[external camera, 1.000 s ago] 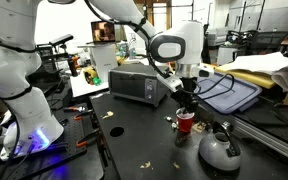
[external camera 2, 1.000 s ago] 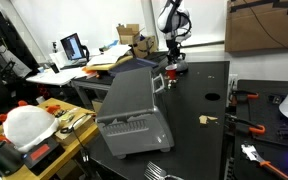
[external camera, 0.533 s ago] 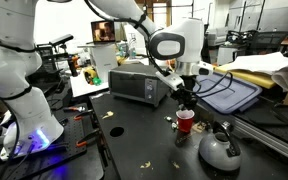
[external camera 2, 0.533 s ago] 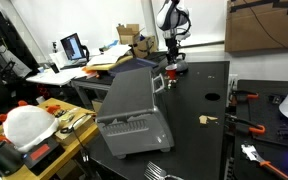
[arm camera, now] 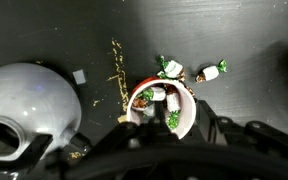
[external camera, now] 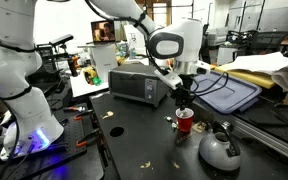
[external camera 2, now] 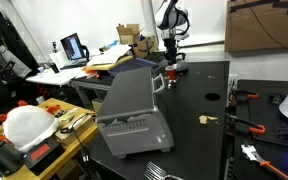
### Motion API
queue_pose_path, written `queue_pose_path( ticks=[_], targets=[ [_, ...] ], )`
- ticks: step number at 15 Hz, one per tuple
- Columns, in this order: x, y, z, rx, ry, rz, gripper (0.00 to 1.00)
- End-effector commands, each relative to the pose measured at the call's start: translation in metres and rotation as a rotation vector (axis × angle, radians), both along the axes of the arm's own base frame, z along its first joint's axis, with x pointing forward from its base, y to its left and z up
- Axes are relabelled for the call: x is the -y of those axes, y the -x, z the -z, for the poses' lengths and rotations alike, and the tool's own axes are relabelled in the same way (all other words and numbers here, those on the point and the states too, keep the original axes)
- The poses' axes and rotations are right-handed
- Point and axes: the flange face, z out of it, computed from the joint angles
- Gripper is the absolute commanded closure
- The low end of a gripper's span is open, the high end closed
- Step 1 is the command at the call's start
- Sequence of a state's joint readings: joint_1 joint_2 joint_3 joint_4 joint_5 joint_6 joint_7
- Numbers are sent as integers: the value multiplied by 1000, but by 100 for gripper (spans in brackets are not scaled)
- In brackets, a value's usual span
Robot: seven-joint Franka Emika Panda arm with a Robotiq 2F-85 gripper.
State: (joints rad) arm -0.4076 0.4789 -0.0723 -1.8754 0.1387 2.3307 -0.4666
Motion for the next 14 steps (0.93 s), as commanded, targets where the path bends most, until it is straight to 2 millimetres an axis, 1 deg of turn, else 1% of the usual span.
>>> queue_pose_path(
  ticks=[1, 5, 6, 7, 10, 12, 14],
  targets=[
    [0, 21, -30, 23, 5, 22, 31],
    [7, 39, -49, 31, 16, 30, 0],
    [8, 43, -52, 27, 21, 24, 0],
    [10, 39, -46, 22, 21, 13, 0],
    [8, 43, -46, 2, 16, -36, 0],
    [6, 46, -48, -10, 14, -86, 0],
    [3, 48, -55, -22, 23, -133, 0]
  ],
)
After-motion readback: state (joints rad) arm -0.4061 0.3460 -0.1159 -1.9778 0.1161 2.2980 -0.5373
